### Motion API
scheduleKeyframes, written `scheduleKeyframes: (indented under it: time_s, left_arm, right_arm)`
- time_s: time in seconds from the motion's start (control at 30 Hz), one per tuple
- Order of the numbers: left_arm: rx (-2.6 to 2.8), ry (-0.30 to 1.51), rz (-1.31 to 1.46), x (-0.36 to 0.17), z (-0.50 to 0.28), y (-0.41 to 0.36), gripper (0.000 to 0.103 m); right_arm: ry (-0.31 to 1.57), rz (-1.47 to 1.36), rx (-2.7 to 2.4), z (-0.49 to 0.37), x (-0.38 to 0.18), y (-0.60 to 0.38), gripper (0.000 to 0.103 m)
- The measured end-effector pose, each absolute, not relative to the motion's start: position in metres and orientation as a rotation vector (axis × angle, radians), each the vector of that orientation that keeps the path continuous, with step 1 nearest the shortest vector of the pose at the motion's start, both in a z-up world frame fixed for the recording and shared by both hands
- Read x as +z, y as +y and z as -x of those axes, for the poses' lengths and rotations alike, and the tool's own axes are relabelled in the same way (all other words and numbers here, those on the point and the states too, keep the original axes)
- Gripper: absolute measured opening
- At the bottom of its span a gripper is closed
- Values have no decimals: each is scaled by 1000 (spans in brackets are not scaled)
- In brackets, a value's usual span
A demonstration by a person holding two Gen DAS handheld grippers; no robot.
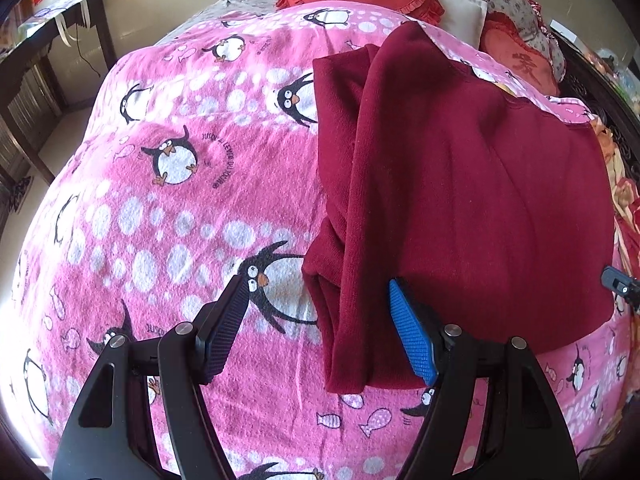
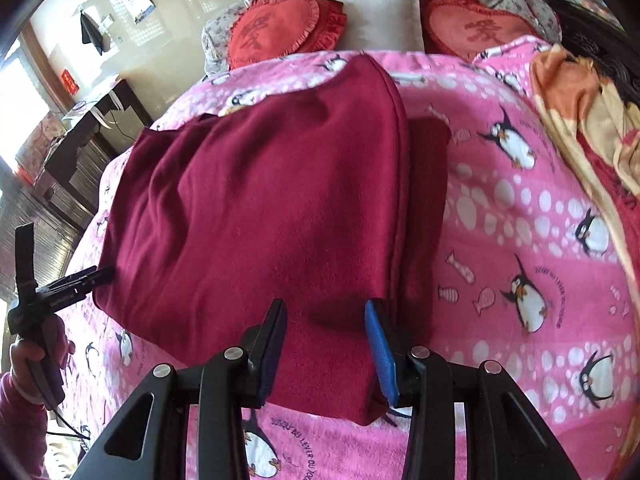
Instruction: Fold small clothes
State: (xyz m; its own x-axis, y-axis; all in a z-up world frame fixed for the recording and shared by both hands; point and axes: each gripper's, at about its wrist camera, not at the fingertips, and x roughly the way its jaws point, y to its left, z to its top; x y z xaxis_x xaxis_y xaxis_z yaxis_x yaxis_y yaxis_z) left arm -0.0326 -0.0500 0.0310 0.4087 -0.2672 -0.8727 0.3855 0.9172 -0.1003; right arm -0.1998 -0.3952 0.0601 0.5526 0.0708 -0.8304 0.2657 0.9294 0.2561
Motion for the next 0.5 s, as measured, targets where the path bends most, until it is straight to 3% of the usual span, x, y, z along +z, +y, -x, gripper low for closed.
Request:
scheduleKeyframes:
  time_s: [0.5]
  left_arm:
    - [-413,1097,-95,30,46,-45,72]
  right_arm:
    - [1020,-331,-46,172,68,-358,39]
